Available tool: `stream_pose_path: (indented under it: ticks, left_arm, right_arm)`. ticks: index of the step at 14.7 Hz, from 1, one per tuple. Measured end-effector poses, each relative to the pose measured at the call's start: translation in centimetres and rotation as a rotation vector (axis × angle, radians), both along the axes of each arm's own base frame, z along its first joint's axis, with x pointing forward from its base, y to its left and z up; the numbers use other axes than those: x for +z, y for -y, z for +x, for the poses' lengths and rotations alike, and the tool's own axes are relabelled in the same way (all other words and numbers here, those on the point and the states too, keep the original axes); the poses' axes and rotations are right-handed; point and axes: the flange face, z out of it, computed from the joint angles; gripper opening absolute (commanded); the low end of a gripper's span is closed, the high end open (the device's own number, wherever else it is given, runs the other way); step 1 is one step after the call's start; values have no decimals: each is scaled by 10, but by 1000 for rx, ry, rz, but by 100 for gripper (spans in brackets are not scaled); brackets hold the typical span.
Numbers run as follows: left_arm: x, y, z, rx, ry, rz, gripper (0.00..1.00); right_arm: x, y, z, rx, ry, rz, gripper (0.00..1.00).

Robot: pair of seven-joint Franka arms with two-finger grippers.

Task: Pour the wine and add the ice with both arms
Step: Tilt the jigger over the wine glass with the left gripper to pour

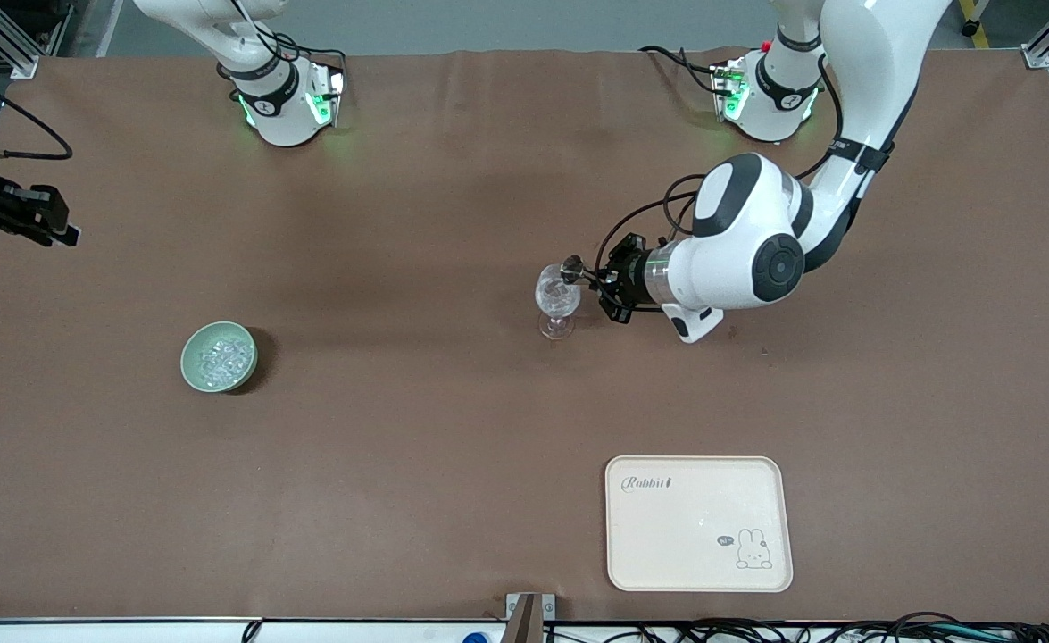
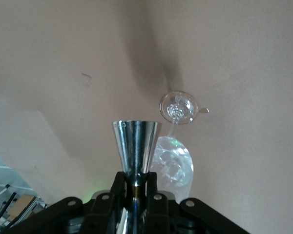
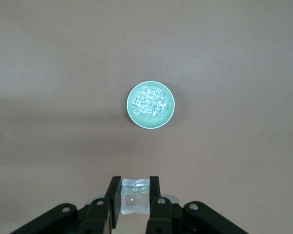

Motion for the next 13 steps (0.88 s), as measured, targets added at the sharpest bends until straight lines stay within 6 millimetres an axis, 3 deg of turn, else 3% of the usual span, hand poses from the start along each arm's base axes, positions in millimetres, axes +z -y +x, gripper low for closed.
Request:
stream_pose_path:
  ticks: [13]
  left_arm:
    - [3, 15, -8, 16, 32, 114, 1]
  right_arm:
    - [0, 1, 0, -3, 0, 0, 6]
